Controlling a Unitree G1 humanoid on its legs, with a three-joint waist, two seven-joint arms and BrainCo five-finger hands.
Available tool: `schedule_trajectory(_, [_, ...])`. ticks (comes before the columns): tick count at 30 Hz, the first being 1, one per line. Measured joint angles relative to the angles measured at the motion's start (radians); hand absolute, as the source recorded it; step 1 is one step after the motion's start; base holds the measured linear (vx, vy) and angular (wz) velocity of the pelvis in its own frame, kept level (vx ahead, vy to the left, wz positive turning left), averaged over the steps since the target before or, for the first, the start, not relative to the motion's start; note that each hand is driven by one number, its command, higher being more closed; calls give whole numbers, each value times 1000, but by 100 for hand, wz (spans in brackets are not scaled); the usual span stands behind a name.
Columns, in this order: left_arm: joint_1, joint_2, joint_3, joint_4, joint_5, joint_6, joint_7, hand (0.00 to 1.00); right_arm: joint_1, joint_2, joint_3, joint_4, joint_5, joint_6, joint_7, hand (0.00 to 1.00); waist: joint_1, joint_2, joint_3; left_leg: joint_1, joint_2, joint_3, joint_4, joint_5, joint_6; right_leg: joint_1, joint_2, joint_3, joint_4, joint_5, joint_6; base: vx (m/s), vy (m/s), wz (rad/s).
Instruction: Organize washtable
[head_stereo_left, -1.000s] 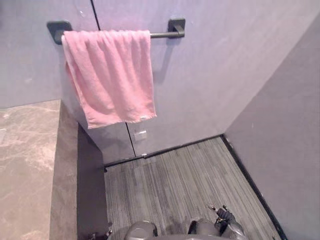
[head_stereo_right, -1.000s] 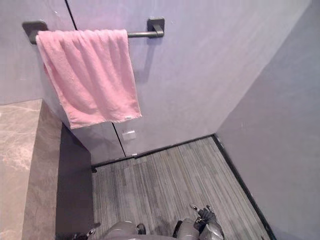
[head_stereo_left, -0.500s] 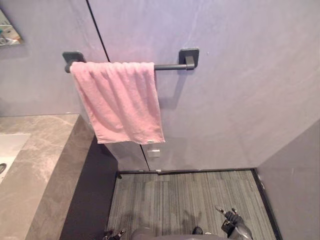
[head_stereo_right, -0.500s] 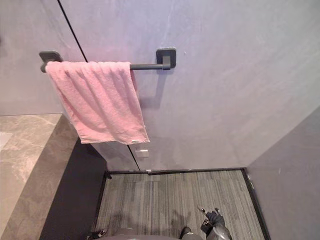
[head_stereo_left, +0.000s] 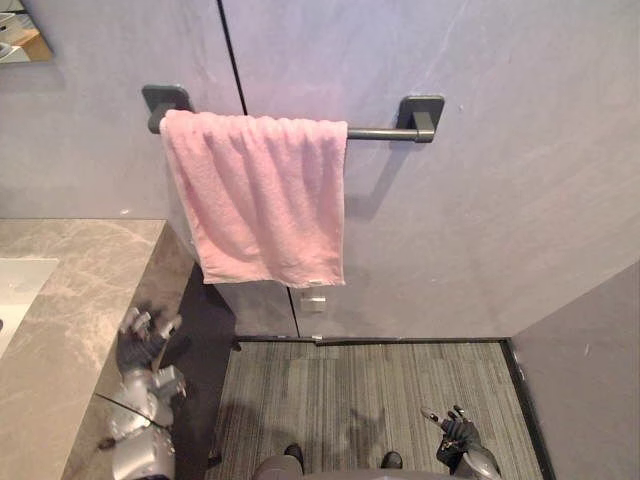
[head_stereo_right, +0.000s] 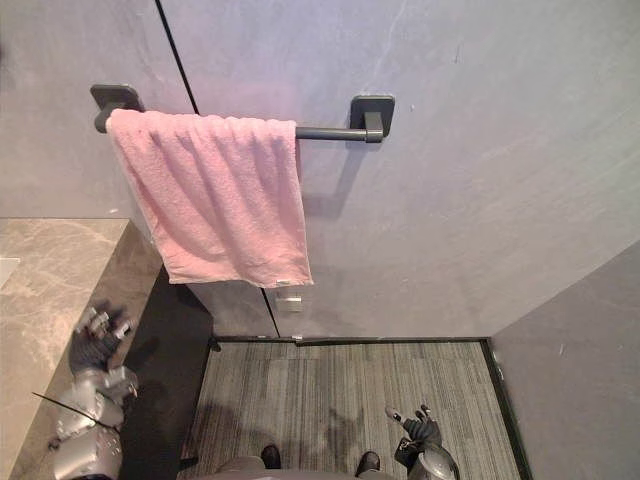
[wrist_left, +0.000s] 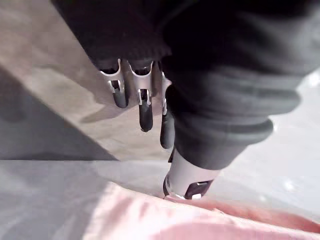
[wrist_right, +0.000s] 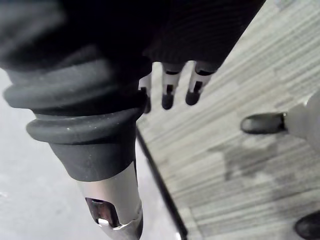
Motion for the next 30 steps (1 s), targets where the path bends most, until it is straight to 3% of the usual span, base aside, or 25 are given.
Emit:
schedule_trajectory(2, [-22,92,-3,-32,-3,-4,-16,0,3,-20,4,1,-1,0,12,0,0,5,-6,2,4,-7,-14,5,-3,0,10,-2,-11,0,-1,60,-56,0])
schedule_trajectory(4, [-51,222,35,-33,-2,-22,-9,0,9,-56,16,1,-22,0,24,0,6,28,-7,1,5,-19,-22,5,-2,1,14,-4,-21,1,-2,62,-35,1])
schedule_trajectory(8, [-78,346,85,-35,-2,-77,6,0,14,-77,28,2,-43,0,41,0,9,35,-12,1,0,-37,-24,5,-2,7,12,-4,-32,1,-3,38,-3,1])
schedule_trajectory(17, [-88,351,71,-35,-4,-76,-7,0,18,-67,27,11,-77,2,45,0,6,9,-19,1,-5,-36,-24,5,-2,18,12,4,-67,31,-13,-29,3,-1])
schedule_trajectory(25, [-97,455,-5,-17,-44,-75,-85,0,37,-68,28,11,-79,4,64,0,3,7,-21,-3,-13,-31,-69,39,5,-5,13,23,-88,56,-9,-72,-8,-5])
schedule_trajectory(30, [-128,469,-63,-10,-44,-69,-106,0,44,-68,28,11,-87,20,64,0,-6,4,-22,-8,-15,-28,-83,50,3,-19,13,28,-90,63,-11,-15,-3,-2])
